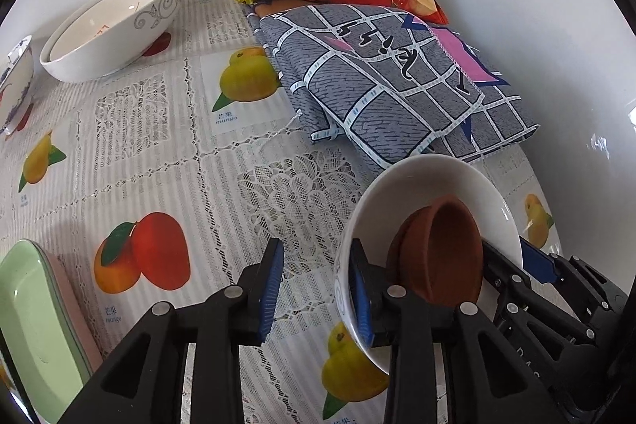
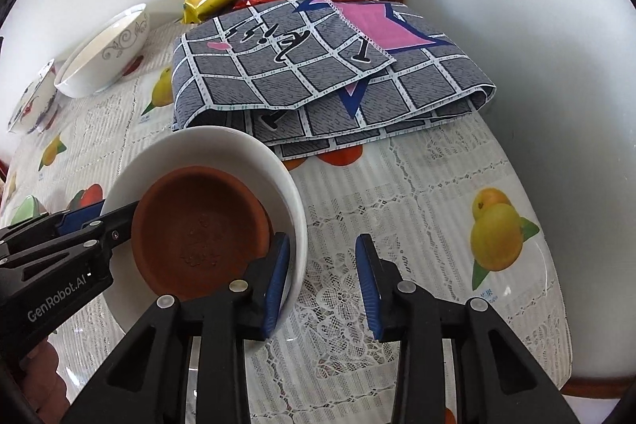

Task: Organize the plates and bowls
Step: 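Close the right gripper on the bowl rim opposite the left gripper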

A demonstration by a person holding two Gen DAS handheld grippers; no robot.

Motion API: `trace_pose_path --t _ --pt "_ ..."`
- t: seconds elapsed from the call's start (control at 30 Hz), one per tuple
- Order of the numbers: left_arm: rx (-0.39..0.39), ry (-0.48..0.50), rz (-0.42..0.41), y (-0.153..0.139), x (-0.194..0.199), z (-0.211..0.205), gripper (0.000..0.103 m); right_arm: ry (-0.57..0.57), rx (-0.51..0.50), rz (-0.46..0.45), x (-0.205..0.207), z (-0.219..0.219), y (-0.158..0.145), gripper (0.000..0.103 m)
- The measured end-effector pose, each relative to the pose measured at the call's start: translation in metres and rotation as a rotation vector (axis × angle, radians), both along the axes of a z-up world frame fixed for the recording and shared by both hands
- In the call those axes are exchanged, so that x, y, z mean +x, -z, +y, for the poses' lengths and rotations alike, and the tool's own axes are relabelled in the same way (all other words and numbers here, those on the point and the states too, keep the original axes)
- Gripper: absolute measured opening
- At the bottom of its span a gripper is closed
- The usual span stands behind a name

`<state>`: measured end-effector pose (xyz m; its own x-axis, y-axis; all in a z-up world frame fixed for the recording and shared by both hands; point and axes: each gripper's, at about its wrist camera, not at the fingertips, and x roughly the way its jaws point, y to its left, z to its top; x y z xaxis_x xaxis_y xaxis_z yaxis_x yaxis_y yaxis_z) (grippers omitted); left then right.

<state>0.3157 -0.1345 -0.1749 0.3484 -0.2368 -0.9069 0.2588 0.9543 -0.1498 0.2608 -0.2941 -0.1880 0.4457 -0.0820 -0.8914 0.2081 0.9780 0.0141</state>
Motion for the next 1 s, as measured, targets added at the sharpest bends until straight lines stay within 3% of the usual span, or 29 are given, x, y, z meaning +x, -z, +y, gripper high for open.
trace_pose_path --t 0.3,0.73,1.0 --pt "0.001 0.018 0.024 0.011 0.007 -0.005 0.035 -0.003 0.014 -0.011 0.005 -0.002 0.002 0.034" --pt "-0.006 0.02 0.007 0.011 0.005 -0.003 0.035 -0.063 0.03 0.009 0.007 0.001 0.001 0.035" --pt "-0.05 0.01 0.006 0.012 0.004 0.0 0.031 -0.038 0.021 -0.039 0.003 0.0 0.002 0.036"
